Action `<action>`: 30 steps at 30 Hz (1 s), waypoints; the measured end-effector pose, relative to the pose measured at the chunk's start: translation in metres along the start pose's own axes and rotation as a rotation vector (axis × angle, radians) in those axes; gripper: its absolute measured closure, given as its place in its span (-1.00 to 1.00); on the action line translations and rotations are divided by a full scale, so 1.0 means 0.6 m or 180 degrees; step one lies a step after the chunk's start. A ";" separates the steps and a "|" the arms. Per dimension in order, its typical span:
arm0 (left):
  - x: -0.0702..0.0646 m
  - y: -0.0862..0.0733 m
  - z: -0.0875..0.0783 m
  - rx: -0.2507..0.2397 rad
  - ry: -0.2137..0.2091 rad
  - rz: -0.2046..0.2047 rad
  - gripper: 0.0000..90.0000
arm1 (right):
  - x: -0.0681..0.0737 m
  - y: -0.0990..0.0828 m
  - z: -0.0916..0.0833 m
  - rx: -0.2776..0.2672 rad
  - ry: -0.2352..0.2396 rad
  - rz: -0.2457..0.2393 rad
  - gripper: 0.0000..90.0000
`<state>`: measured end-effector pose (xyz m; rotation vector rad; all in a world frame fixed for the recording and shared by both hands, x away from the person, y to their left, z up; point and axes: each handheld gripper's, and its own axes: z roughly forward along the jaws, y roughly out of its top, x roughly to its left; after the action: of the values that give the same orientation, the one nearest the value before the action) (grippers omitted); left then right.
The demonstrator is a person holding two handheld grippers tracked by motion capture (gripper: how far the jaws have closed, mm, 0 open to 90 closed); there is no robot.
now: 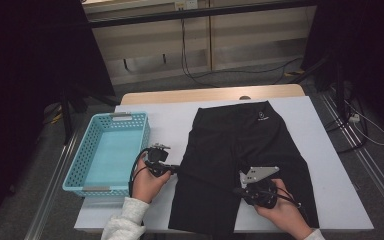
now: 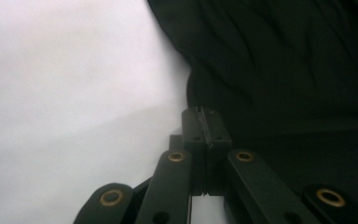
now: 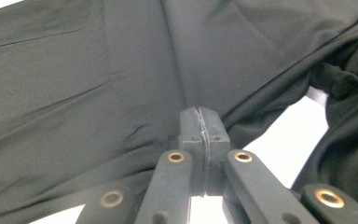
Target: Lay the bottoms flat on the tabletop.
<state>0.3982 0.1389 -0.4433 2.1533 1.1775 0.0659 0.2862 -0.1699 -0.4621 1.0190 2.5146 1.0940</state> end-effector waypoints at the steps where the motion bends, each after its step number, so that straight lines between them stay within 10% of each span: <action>1: 0.000 0.001 0.000 -0.0034 0.0006 0.0002 1.00 | 0.001 0.002 0.003 -0.0005 -0.0002 -0.0016 1.00; 6: 0.004 0.001 0.006 -0.0012 0.0013 0.0031 0.87 | 0.003 0.004 0.001 -0.0025 -0.0026 -0.0065 0.77; 13: 0.004 0.010 0.006 -0.0256 -0.0083 0.0113 0.01 | -0.022 0.005 -0.043 -0.0250 -0.0249 0.0073 0.39; 20: 0.005 0.014 0.007 -0.0322 0.0074 0.0239 -0.28 | -0.044 -0.026 -0.050 0.0006 -0.0595 0.0076 0.30; 22: 0.006 0.013 0.009 -0.0338 0.0098 0.0227 -0.30 | -0.048 -0.031 -0.042 0.0095 -0.0639 0.0074 0.30; 26: 0.007 0.015 0.009 -0.0336 0.0115 0.0238 -0.31 | -0.050 -0.034 -0.044 0.0084 -0.0547 0.0141 0.90; 30: 0.005 0.015 0.008 -0.0329 0.0096 0.0244 -0.31 | -0.043 -0.032 -0.048 0.0139 -0.0420 0.0194 0.94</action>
<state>0.4083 0.1354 -0.4429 2.1123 1.0845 0.1894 0.2830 -0.2125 -0.4575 1.1472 2.4275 0.9581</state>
